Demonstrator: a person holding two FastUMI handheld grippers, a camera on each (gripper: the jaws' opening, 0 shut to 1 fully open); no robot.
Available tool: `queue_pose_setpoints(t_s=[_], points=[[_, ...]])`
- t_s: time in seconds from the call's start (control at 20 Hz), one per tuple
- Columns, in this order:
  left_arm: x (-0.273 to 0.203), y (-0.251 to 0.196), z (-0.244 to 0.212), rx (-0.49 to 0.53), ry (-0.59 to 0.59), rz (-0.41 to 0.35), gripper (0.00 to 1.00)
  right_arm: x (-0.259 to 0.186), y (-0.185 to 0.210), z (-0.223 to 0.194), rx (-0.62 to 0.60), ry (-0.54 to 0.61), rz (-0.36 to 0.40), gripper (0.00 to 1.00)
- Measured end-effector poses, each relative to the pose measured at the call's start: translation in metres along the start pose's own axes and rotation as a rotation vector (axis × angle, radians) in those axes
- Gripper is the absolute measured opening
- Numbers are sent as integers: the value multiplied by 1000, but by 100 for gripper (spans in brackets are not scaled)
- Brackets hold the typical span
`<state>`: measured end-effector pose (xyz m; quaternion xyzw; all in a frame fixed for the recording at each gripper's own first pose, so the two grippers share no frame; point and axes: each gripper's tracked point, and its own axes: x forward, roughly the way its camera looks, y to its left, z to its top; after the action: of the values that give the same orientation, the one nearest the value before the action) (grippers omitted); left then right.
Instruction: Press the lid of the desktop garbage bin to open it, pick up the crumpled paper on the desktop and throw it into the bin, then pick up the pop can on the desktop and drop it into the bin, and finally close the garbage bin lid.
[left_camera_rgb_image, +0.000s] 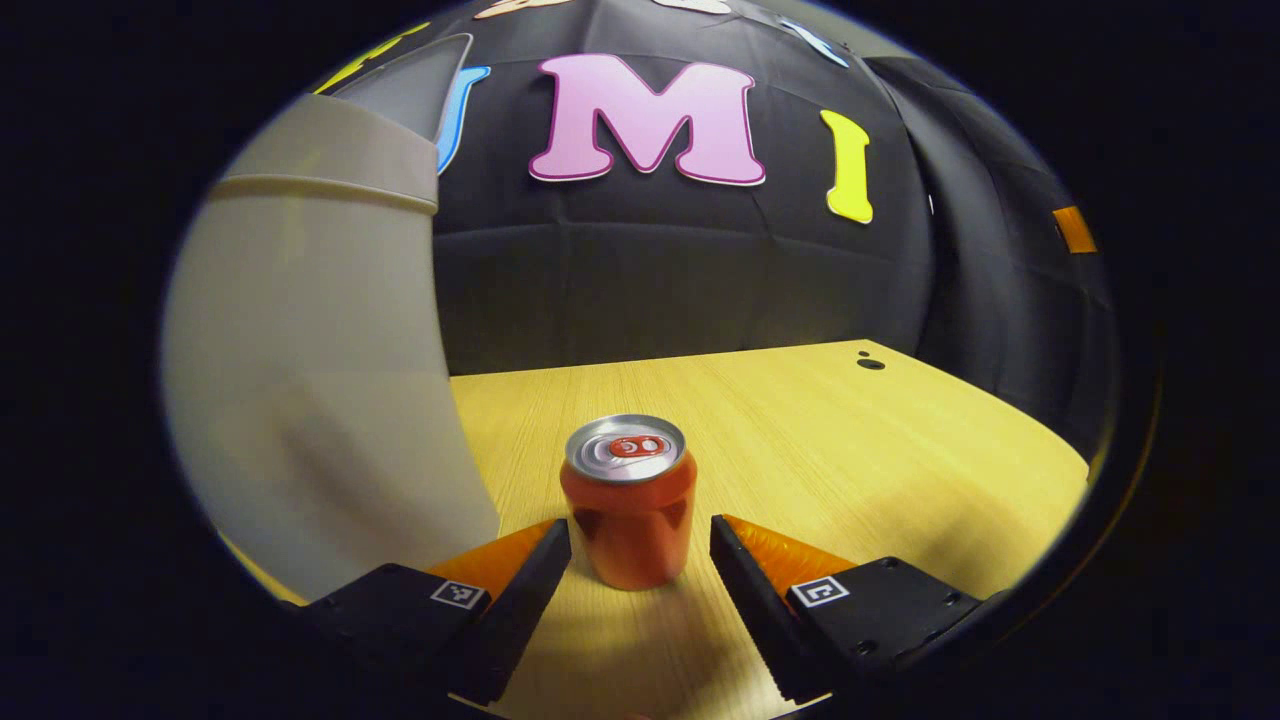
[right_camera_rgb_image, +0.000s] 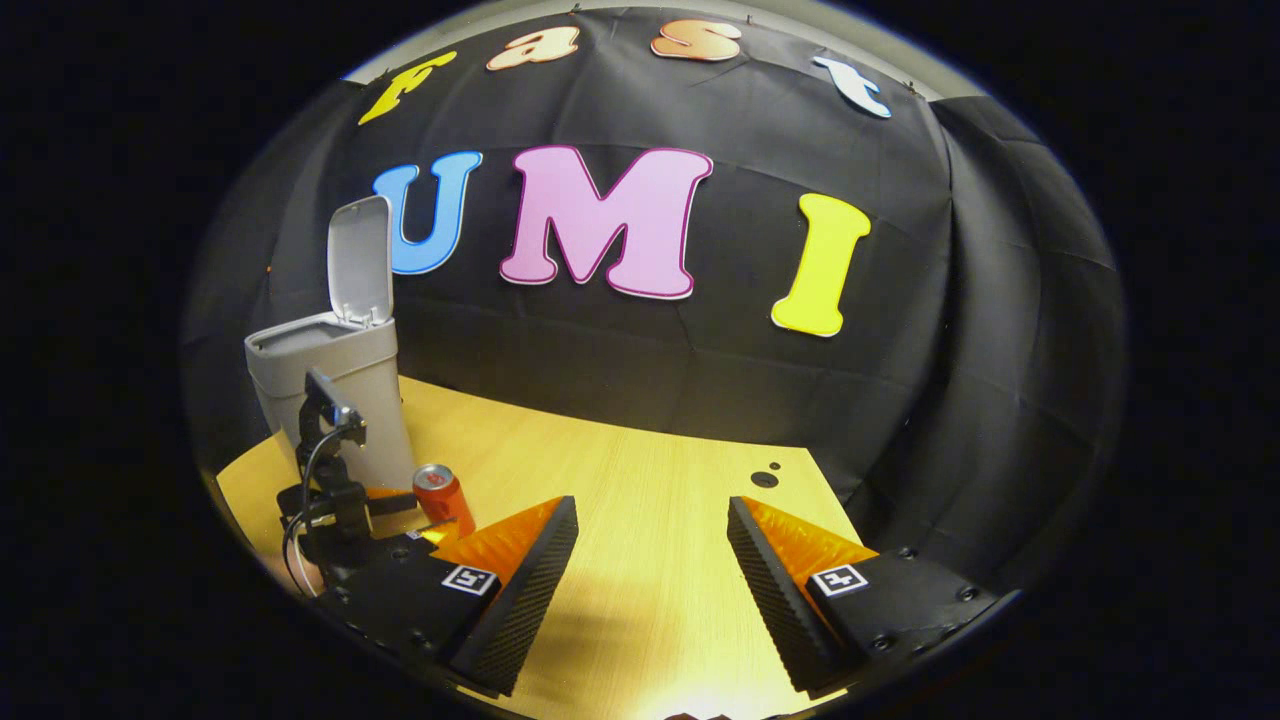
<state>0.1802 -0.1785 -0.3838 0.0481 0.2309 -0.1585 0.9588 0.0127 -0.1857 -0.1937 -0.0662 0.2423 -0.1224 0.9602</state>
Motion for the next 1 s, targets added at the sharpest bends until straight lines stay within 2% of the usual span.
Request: queue_pose_setpoints(t_s=[0.25,0.6,0.75,1.0], points=[[20,5,5,52,-10,12,95,5,-4,-5,33,7,-16,97],[7,-3,30,37,-29,-25,88,4,-10,-6,32,15,-31,97],[-23,-12,67,55,-63,-61,88,0,-14,1,41,4,-39,97],[-93,-23,170,92,-179,-125,87,-10,-22,25,52,-28,-53,97]])
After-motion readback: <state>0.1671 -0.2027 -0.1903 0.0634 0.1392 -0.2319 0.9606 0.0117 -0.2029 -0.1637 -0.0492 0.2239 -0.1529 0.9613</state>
